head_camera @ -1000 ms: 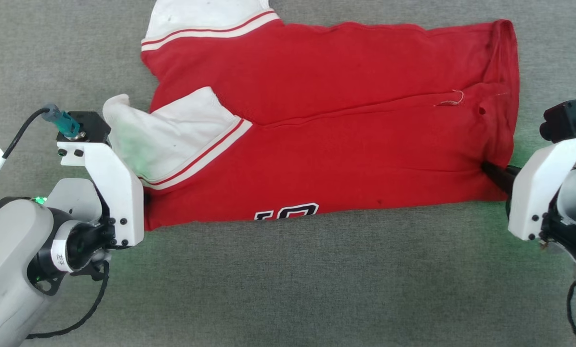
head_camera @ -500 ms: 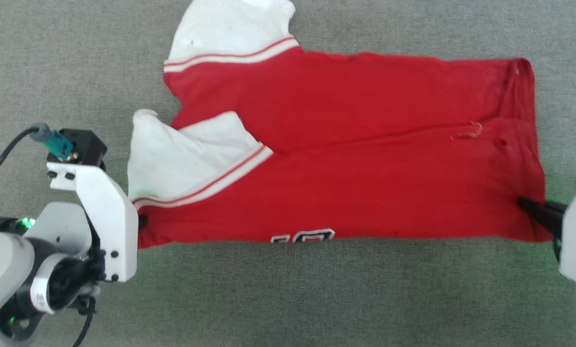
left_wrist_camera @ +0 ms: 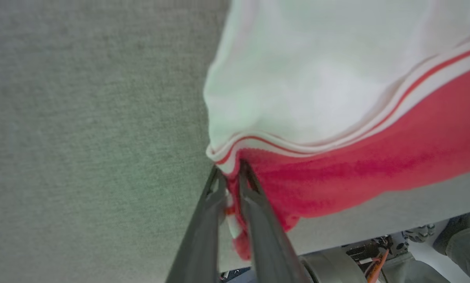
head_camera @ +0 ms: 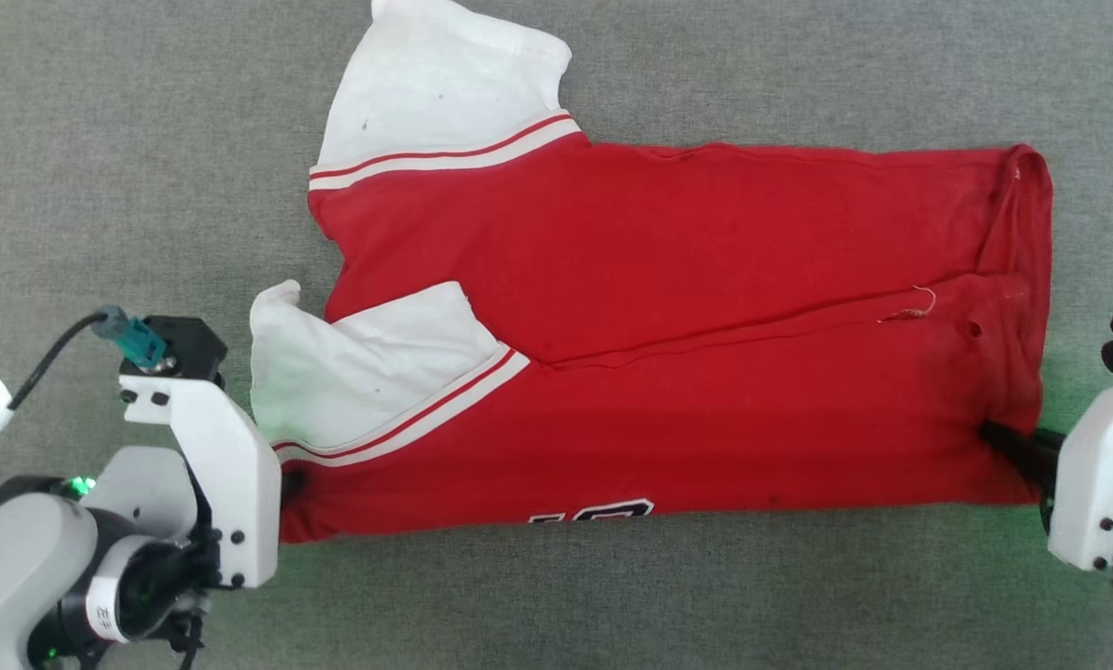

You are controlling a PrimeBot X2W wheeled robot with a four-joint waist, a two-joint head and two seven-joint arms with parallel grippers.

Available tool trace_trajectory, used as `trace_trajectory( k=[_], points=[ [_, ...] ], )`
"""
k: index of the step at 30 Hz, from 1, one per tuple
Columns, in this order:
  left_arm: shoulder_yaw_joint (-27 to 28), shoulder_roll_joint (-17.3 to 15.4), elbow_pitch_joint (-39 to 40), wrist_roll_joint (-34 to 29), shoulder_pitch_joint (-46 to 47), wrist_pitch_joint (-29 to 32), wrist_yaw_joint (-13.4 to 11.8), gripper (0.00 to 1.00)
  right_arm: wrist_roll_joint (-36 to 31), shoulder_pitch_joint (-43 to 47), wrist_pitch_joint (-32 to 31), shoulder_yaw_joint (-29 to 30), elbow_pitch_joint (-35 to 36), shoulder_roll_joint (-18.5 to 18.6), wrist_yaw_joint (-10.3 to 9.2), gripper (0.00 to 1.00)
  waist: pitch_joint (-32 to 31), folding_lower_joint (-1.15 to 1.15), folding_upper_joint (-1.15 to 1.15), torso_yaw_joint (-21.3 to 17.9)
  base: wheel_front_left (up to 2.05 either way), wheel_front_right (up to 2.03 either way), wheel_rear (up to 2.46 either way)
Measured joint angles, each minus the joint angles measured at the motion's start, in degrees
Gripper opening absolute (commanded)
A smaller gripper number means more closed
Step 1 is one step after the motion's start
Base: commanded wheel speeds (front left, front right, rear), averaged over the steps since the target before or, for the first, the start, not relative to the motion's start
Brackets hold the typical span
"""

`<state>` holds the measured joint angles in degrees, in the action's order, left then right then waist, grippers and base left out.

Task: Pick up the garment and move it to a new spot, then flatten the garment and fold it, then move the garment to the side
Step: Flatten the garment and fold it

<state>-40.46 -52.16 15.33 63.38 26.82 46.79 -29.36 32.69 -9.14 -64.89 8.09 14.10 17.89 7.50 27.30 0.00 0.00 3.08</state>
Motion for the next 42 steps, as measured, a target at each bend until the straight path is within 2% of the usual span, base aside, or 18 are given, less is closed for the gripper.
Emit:
trace_trajectory(
  k=[4,12,17,22,27,32,35,38,42],
  points=[
    [0.6,-0.9,-0.8,-0.6,1.7,-0.1,1.1,1.0,-0.2,-0.8,3.6,-0.9,0.0,-0.6,0.03,1.0,-0.6,0.0,0.0,-0.4,0.0,0.0,0.0],
    [3.2,-6.7,2.4,-3.0,7.3,2.1,1.9,1.0,-1.1,0.7,12.2,2.9,7.3,-2.2,0.0,1.0,-1.4,0.0,0.0,-2.6,0.0,0.0,0.0],
    [5.2,-9.3,0.8,-4.3,12.9,3.7,4.3,1.0,-1.7,0.0,20.7,1.9,10.3,-4.1,0.0,1.0,-1.6,0.0,0.0,-5.4,0.0,0.0,0.0],
    [5.8,-8.6,-4.1,-6.6,20.4,4.7,8.6,1.0,-3.8,-4.3,32.8,0.3,10.2,-7.3,0.0,1.0,-1.1,0.0,0.0,-9.5,0.0,0.0,0.0],
    [5.1,-6.1,-12.0,-9.6,28.1,5.2,13.5,1.0,-5.0,-7.4,42.8,-2.7,7.8,-11.1,-0.01,1.0,0.2,0.0,0.0,-14.2,0.0,0.0,0.0],
    [4.1,-2.7,-21.2,-11.1,34.7,6.0,16.4,1.0,-5.0,-8.2,47.0,-6.5,4.1,-12.5,-0.01,1.0,2.1,0.0,0.0,-18.6,0.0,0.0,0.0],
    [3.4,0.1,-28.1,-11.5,38.5,7.9,16.4,1.0,-4.5,-9.0,47.5,-9.0,2.2,-11.7,0.0,1.0,4.3,0.0,0.0,-21.0,0.0,0.0,0.0],
    [2.6,0.5,-31.3,-12.6,39.5,9.1,16.1,1.0,-3.8,-9.6,47.5,-9.7,1.5,-11.1,0.0,1.0,5.5,0.0,0.0,-21.9,0.0,0.0,0.0],
    [1.8,1.4,-37.2,-14.0,41.8,11.3,14.4,1.0,-2.4,-11.7,46.8,-11.0,0.0,-9.9,0.0,1.0,7.5,0.0,0.0,-23.2,0.0,0.0,0.0]
  ],
)
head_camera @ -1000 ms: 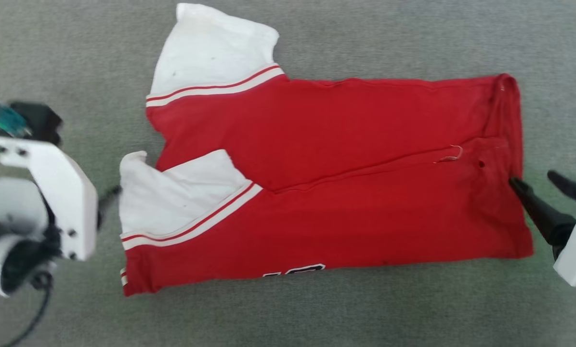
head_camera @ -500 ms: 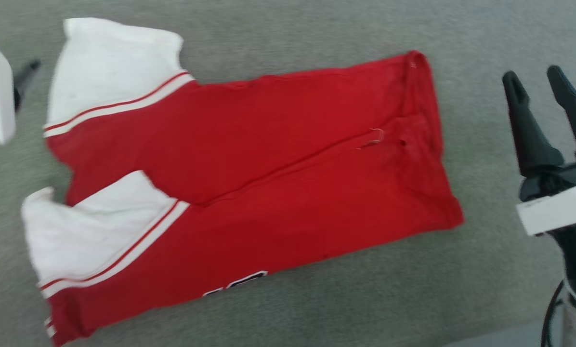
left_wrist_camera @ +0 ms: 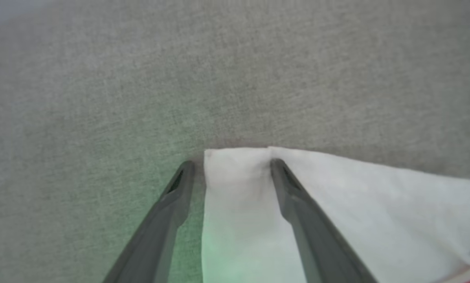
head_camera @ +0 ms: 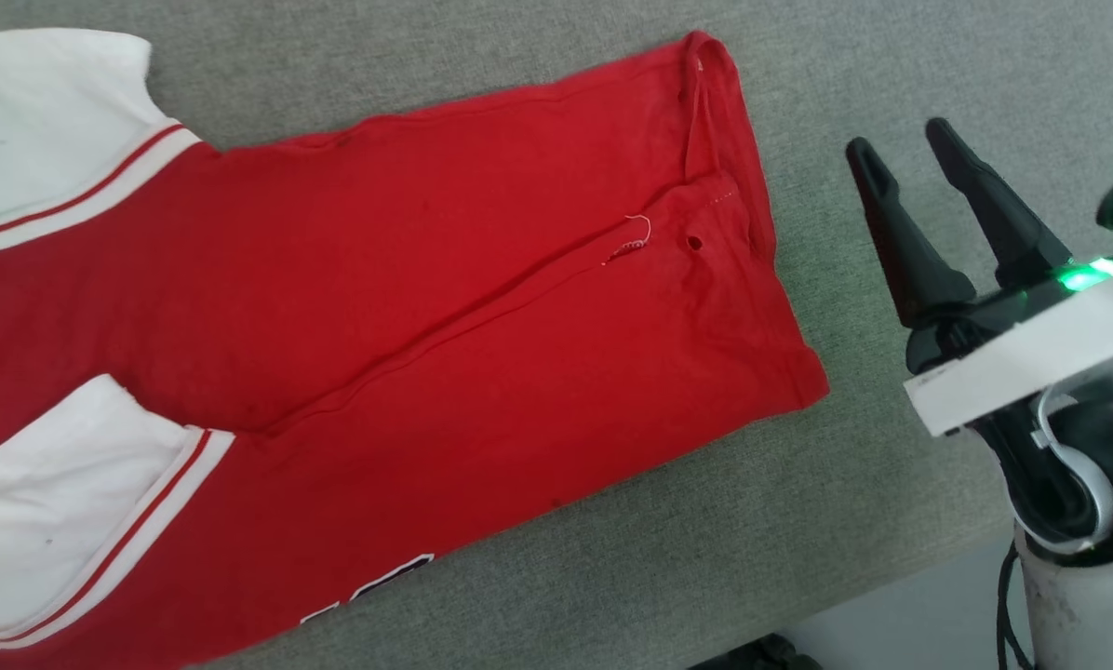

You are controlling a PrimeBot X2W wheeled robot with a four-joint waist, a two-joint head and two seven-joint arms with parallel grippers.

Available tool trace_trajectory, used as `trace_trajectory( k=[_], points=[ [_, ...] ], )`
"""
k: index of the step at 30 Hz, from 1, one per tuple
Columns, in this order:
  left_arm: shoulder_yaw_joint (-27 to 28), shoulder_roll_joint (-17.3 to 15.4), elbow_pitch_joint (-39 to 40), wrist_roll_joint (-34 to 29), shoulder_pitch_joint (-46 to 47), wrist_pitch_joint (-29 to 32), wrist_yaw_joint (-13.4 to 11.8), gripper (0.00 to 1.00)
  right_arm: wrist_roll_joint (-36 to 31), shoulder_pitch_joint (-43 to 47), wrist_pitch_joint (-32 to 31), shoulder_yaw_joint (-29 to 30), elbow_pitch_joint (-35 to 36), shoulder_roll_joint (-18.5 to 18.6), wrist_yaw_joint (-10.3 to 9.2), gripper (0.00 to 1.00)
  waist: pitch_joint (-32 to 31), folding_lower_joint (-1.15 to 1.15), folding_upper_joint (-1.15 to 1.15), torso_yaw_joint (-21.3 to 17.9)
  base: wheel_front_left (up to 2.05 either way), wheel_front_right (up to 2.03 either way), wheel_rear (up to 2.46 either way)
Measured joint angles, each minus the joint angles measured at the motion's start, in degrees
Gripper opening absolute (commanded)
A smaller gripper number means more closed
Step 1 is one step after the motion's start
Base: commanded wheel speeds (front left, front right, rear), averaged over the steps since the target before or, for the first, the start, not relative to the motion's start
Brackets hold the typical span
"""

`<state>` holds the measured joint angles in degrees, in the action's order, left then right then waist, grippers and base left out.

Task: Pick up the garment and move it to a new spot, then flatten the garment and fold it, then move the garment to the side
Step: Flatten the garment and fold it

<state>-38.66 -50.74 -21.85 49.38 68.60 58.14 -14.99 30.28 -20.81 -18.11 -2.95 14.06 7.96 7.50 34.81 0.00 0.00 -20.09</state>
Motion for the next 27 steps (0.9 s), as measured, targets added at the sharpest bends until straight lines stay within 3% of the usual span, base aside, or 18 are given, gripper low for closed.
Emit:
trace_trajectory(
  k=[5,6,7,12,20,27],
  points=[
    [0.2,1.7,-4.4,0.3,2.9,3.6,-3.1,1.0,2.1,-2.8,-2.6,-2.3,-1.8,1.7,0.0,1.0,1.5,0.0,-0.01,-0.4,0.0,0.0,0.0],
    [0.2,1.9,-4.9,0.6,3.2,4.4,-3.4,0.11,2.4,-3.4,-3.5,-2.7,-2.3,2.0,0.0,1.0,1.7,0.0,-0.01,-0.3,0.0,0.0,0.0],
    [0.4,2.2,-5.3,1.1,3.6,5.6,-4.3,0.0,2.7,-4.1,-4.3,-3.2,-2.7,2.5,0.0,1.0,1.8,0.0,-0.01,-0.2,0.0,0.0,0.0],
    [-0.5,2.6,-2.7,1.6,4.0,10.6,-5.8,0.0,4.1,-8.8,-10.1,-4.6,-6.0,3.9,-0.01,1.0,2.2,0.0,0.0,1.0,0.0,0.0,0.0],
    [-1.1,4.7,3.2,1.0,3.9,10.5,-8.7,0.0,2.6,-24.2,-20.5,-8.0,-18.0,6.7,0.0,1.0,3.2,0.0,0.0,4.2,0.0,0.0,0.0],
    [-1.6,8.0,3.9,0.5,4.1,8.7,-9.1,0.0,3.0,-32.8,-29.2,-13.2,-28.8,7.4,-0.01,1.0,3.7,0.0,0.0,6.9,0.0,0.0,0.0]
  ],
)
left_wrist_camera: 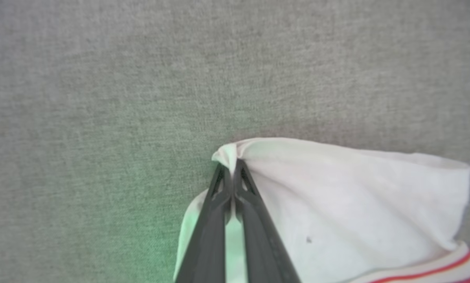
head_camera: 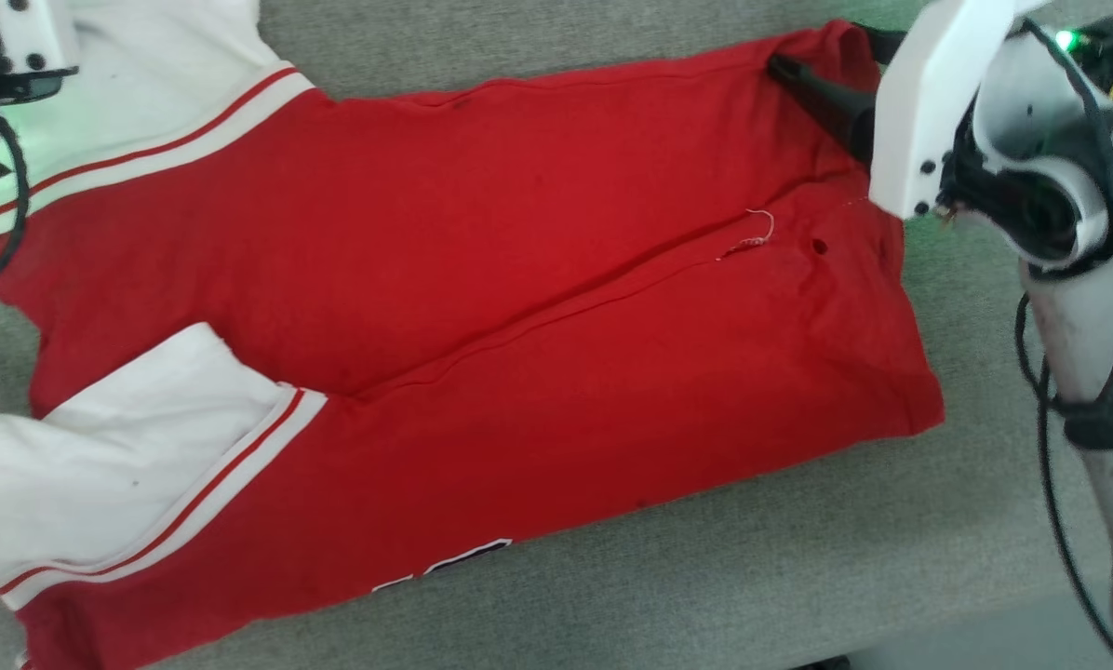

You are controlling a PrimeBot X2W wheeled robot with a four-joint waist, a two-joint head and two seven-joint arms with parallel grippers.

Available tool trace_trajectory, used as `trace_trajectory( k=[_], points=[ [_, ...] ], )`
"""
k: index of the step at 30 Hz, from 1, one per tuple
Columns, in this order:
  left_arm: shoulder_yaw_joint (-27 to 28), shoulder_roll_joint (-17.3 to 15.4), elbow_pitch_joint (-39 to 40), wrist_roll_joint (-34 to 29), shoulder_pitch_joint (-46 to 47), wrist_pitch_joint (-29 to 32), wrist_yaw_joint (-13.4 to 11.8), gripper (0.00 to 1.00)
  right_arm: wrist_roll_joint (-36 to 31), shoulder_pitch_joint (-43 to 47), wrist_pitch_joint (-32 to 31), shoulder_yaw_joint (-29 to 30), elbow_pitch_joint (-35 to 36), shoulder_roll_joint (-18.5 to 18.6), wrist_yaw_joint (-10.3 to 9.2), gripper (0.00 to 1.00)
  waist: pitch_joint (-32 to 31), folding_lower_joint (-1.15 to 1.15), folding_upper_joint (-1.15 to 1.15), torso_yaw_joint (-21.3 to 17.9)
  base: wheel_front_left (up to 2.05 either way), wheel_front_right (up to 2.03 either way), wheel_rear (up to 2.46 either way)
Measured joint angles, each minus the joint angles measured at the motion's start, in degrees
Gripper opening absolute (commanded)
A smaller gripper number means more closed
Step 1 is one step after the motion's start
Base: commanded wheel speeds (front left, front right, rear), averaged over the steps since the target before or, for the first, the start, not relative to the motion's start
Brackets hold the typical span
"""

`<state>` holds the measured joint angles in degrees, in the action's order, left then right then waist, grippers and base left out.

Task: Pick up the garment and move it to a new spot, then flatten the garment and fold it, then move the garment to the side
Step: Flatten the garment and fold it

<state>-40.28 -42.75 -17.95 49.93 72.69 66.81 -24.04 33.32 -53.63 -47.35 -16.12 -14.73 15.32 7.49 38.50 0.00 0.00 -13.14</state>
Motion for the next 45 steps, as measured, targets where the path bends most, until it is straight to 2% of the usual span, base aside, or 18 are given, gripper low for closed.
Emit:
trace_trajectory(
  k=[3,5,6,12,17,22,27,31,37,45],
  points=[
    [-0.2,1.3,-0.3,0.0,0.0,-1.1,0.1,0.0,1.6,-2.7,-4.3,-1.9,-3.9,0.5,-0.01,1.0,0.1,0.0,0.0,1.0,0.0,0.0,0.0],
    [-0.3,2.1,-0.6,0.0,0.0,-1.9,0.5,0.0,2.6,-4.4,-7.4,-3.7,-4.8,1.5,-0.03,0.25,0.0,0.0,0.0,1.6,0.0,0.0,0.0],
    [-0.4,2.6,-0.8,0.0,0.0,-2.8,0.9,0.0,3.1,-4.7,-8.2,-4.0,-5.2,2.0,-0.03,0.0,-0.1,0.0,0.0,1.9,0.0,0.0,0.0],
    [-0.5,4.4,-2.2,0.1,-0.4,-7.1,4.2,0.0,4.0,-3.8,-6.0,-4.2,-4.9,4.9,0.01,0.0,-1.4,0.0,0.0,3.7,0.0,0.0,0.0],
    [-0.2,5.3,-1.7,1.5,-1.7,-9.4,7.0,0.0,4.4,-0.7,-2.8,-3.9,-2.0,8.1,0.01,0.0,-3.9,0.0,0.0,5.6,0.0,0.0,0.0],
    [0.1,4.5,2.4,2.5,-1.8,-9.9,8.8,0.0,4.6,2.8,-1.0,-2.3,2.2,10.8,0.01,0.0,-6.7,0.0,0.0,7.7,0.0,0.0,0.0],
    [0.0,1.8,9.3,3.0,-4.2,-9.3,9.2,0.0,4.7,6.4,-0.6,-0.2,7.6,12.7,0.01,0.0,-9.4,0.0,0.0,9.5,0.0,0.0,0.0],
    [0.0,-0.5,16.0,3.6,-7.2,-8.8,8.9,0.0,4.7,10.2,-1.9,2.3,12.7,13.9,0.01,0.0,-11.4,0.0,0.0,10.7,0.0,0.0,0.0],
    [0.3,-4.2,25.3,4.8,-12.4,-7.7,6.7,0.0,5.3,17.0,-4.4,6.2,20.2,15.3,0.01,0.0,-13.5,0.0,0.0,11.9,0.0,0.0,0.0],
    [0.6,-11.2,39.3,6.7,-23.5,-7.6,1.0,0.0,5.4,29.9,-8.6,14.9,29.1,15.0,0.01,0.0,-15.0,0.0,0.0,12.4,0.0,0.0,0.0]
  ],
)
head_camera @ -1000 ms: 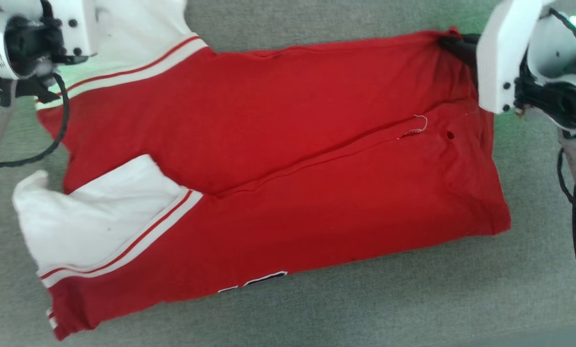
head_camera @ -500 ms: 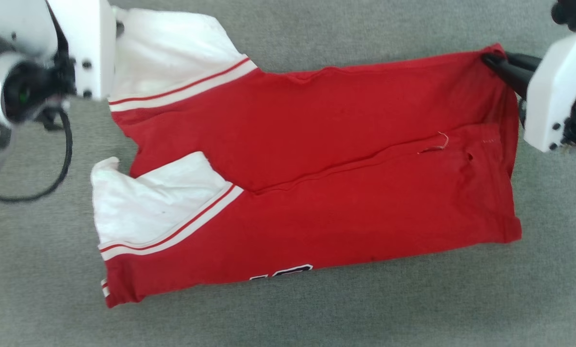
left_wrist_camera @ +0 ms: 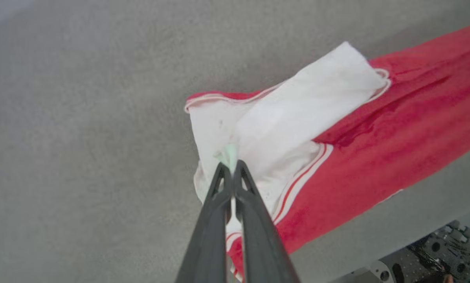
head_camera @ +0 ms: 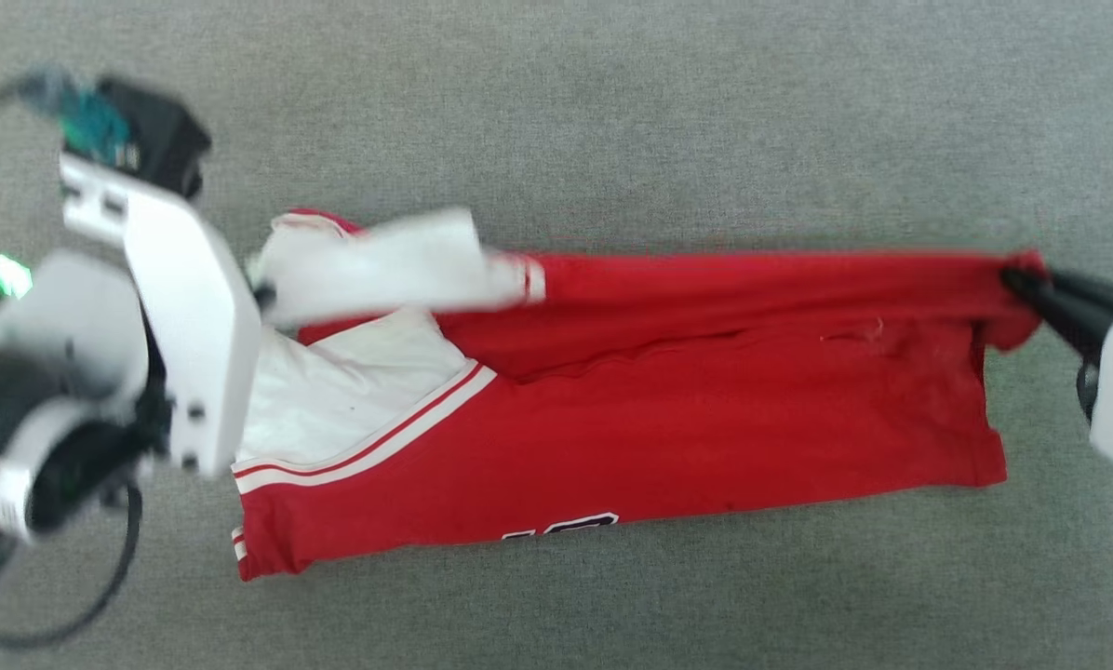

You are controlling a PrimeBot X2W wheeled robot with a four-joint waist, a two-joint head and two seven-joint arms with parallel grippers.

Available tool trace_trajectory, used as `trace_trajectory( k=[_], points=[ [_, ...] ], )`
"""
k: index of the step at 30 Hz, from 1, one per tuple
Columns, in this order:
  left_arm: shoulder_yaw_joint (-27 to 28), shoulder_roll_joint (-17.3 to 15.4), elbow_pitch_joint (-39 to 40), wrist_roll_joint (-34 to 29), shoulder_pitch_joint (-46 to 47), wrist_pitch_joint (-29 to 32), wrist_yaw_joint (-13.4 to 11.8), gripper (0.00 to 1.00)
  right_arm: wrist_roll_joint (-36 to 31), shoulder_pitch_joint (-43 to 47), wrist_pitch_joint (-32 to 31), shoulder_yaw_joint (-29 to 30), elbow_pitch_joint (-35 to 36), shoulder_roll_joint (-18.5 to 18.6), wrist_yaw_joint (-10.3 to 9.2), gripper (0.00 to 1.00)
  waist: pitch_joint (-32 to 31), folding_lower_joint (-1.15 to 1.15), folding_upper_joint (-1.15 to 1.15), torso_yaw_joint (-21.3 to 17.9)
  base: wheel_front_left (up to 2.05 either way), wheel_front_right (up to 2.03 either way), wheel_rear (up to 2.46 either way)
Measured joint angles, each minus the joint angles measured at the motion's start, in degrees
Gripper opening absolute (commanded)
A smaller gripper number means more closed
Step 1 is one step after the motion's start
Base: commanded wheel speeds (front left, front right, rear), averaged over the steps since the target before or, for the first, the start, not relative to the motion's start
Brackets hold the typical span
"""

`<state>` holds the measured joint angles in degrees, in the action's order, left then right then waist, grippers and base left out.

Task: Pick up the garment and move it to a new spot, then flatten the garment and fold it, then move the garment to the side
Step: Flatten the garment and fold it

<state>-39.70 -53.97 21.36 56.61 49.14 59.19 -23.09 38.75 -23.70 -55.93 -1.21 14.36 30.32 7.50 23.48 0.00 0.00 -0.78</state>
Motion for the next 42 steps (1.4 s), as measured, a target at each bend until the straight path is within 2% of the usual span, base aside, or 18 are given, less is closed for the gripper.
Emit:
trace_trajectory(
  k=[3,6,10,11,13,14,15,16,17,18,27,33,37,38,42],
  points=[
    [0.0,-2.2,3.8,0.9,-5.6,-1.3,-2.8,0.0,-0.1,4.8,-1.2,2.5,1.0,-1.5,0.0,0.0,-0.2,0.0,0.0,-0.1,0.0,0.0,0.0],
    [-0.3,-2.9,5.0,2.4,-11.3,-3.2,-4.6,0.0,-1.1,8.5,-2.0,3.2,0.4,-2.9,0.0,0.0,-0.4,0.0,0.0,-0.1,0.0,0.0,0.0],
    [-1.8,-2.0,2.1,4.4,-17.1,-5.7,-4.6,0.0,-1.3,10.1,-1.2,0.7,-2.3,-4.6,0.0,0.0,-0.5,0.0,0.0,-0.4,0.0,0.0,0.0],
    [-2.3,-1.5,0.5,4.5,-17.9,-6.2,-4.0,0.0,-1.7,9.9,-0.4,0.0,-3.3,-4.7,0.0,0.05,-0.5,0.0,0.0,-0.4,0.0,0.0,0.0],
    [-2.6,0.1,-3.4,4.9,-19.0,-7.9,-3.1,0.0,-1.9,9.2,1.1,-1.0,-5.3,-5.5,-0.01,0.44,-0.7,0.0,0.0,-0.4,0.0,0.0,0.0],
    [-2.7,0.9,-5.3,4.9,-19.1,-8.8,-2.6,0.0,-2.1,8.7,1.8,-1.8,-5.8,-5.7,-0.01,0.59,-0.8,0.0,0.0,-0.4,0.0,0.0,0.0],
    [-2.7,1.5,-6.8,4.9,-19.1,-9.7,-1.8,0.33,-2.2,8.4,2.4,-2.4,-6.2,-5.8,-0.01,1.0,-1.0,0.0,0.0,-0.3,0.0,0.0,0.0],
    [-2.4,2.0,-8.3,4.9,-19.1,-11.1,-1.3,0.49,-2.2,8.2,2.9,-2.7,-6.6,-5.9,0.0,1.0,-1.2,0.0,0.0,-0.3,0.0,0.0,0.0],
    [-2.0,2.5,-9.6,4.9,-19.1,-12.3,-0.8,0.72,-1.8,8.0,3.2,-3.0,-6.8,-6.0,-0.01,1.0,-1.4,0.0,0.0,-0.4,0.0,0.0,0.0],
    [-1.8,2.9,-10.3,4.9,-19.2,-13.5,0.0,1.0,-1.4,8.0,3.5,-3.2,-6.8,-6.1,-0.01,1.0,-1.7,0.0,0.0,-0.4,0.0,0.0,0.0],
    [3.4,3.4,-10.2,3.8,-22.7,-28.7,4.5,1.0,-0.9,10.7,2.4,2.4,-5.1,-6.1,0.0,1.0,-3.5,0.0,0.0,-0.1,0.0,0.0,0.0],
    [6.0,4.2,-10.7,-0.2,-25.1,-41.2,6.5,1.0,-0.4,11.1,1.2,5.3,-8.6,-6.9,-0.01,1.0,-2.8,0.0,0.0,1.1,0.0,0.0,0.0],
    [7.1,6.0,-12.7,-2.4,-26.7,-49.3,7.5,1.0,0.9,9.8,1.6,4.0,-13.1,-7.5,-0.01,1.0,-2.2,0.0,0.0,2.1,0.0,0.0,0.0],
    [7.8,7.2,-13.9,-3.2,-27.4,-53.2,8.0,1.0,1.8,8.5,2.3,2.7,-15.5,-7.8,-0.01,1.0,-1.8,0.0,0.0,2.6,0.0,0.0,0.0],
    [9.0,10.0,-16.6,-4.0,-28.8,-60.8,8.8,1.0,3.7,5.7,3.4,-0.9,-20.2,-6.5,-0.02,1.0,-1.3,0.0,0.0,3.6,0.0,0.0,0.0]
  ],
)
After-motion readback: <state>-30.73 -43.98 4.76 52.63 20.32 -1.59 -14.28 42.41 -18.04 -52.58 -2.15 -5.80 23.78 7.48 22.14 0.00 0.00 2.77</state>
